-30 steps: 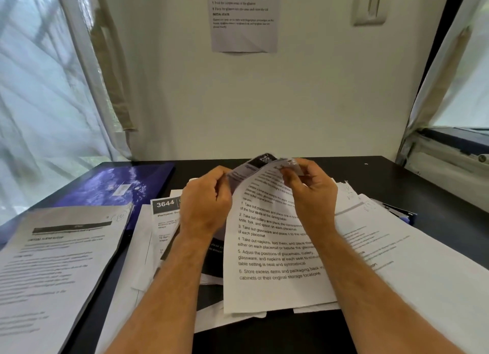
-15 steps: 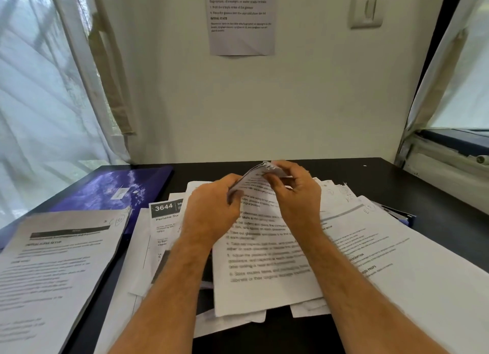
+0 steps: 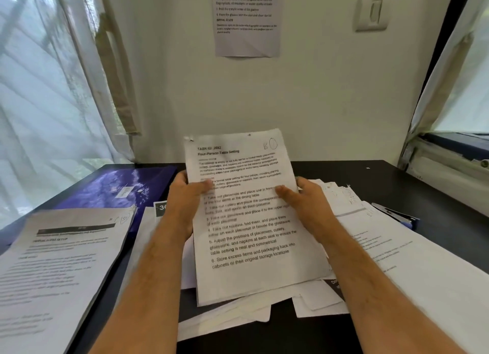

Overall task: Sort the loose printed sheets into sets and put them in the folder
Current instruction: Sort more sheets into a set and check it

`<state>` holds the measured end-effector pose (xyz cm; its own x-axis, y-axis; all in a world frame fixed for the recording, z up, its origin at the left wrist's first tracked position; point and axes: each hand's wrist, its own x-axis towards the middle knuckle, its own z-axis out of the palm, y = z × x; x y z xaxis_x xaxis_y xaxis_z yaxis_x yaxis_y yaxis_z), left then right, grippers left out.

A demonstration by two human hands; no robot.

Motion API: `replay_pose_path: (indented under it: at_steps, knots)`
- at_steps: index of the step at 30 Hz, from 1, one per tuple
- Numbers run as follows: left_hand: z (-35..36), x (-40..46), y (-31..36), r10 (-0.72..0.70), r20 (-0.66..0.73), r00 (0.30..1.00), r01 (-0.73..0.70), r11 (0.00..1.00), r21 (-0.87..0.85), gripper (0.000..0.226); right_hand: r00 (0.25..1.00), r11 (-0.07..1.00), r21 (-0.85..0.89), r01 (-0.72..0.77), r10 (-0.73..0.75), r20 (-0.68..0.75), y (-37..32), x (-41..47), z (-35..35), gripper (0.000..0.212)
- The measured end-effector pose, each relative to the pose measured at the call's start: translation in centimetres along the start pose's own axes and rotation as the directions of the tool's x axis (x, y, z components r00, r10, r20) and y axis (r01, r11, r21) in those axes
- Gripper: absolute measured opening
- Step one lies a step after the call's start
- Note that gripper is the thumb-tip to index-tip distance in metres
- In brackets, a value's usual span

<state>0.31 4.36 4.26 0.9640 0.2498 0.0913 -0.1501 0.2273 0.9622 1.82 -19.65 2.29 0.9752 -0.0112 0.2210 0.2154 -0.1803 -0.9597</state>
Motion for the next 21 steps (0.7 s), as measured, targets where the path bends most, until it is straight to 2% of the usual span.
replay_pose_path:
  at_steps: [2, 3, 4, 6, 9, 11, 13, 15, 17, 21]
  knots:
    - [-0.5, 0.3, -0.3, -0.148, 0.113, 0.983, 0.152, 0.988, -0.031, 0.039, 0.999, 0.999, 0.045, -0.022, 0.024, -0.049, -0.1, 0.0, -0.1, 0.027]
    - [-0.7, 0.3, -0.5, -0.197, 0.177, 0.964, 0.197, 0.98, 0.021, 0.041, 0.997, 0.996, 0.083, -0.024, 0.03, -0.07, -0.2, 0.1, -0.1, 0.028]
    - [-0.7, 0.2, -0.7, -0.223, 0.227, 0.948, 0.209, 0.974, 0.086, 0.041, 0.996, 0.991, 0.128, -0.023, 0.034, -0.08, -0.3, 0.0, -0.1, 0.028]
    - [-0.3, -0.1, -1.0, -0.205, 0.241, 0.949, 0.168, 0.972, 0.164, 0.038, 0.998, 0.979, 0.203, -0.036, 0.046, -0.044, -0.4, -0.1, -0.2, 0.028]
    - [0.3, -0.3, -0.6, -0.051, 0.131, 0.99, 0.033, 0.991, 0.133, 0.033, 0.991, 0.969, 0.229, -0.094, 0.07, 0.112, -0.6, -0.7, 0.0, 0.027]
    - [0.6, -0.5, 0.1, 0.136, 0.039, 0.99, -0.139, 0.988, 0.065, 0.029, 0.992, 0.978, 0.206, -0.032, 0.005, 0.128, -1.1, -1.1, 0.3, 0.024]
    - [1.1, -0.9, 0.8, 0.383, -0.012, 0.924, -0.382, 0.922, 0.07, 0.027, 0.993, 0.977, 0.191, 0.097, -0.108, 0.051, -1.8, -1.3, 0.8, 0.023]
    - [1.7, -1.4, 1.2, 0.54, -0.023, 0.841, -0.536, 0.838, 0.103, 0.025, 0.98, 0.969, 0.152, 0.197, -0.196, -0.023, -2.4, -1.2, 1.4, 0.025]
    - [2.0, -1.3, 1.0, 0.565, -0.021, 0.825, -0.559, 0.82, 0.12, 0.025, 0.97, 0.964, 0.112, 0.241, -0.237, -0.049, -2.5, -1.2, 1.9, 0.026]
    - [1.5, -0.7, -0.5, 0.46, 0.055, 0.886, -0.463, 0.874, 0.146, 0.027, 0.983, 0.981, 0.074, 0.181, -0.178, -0.05, -1.6, -1.4, 1.8, 0.03]
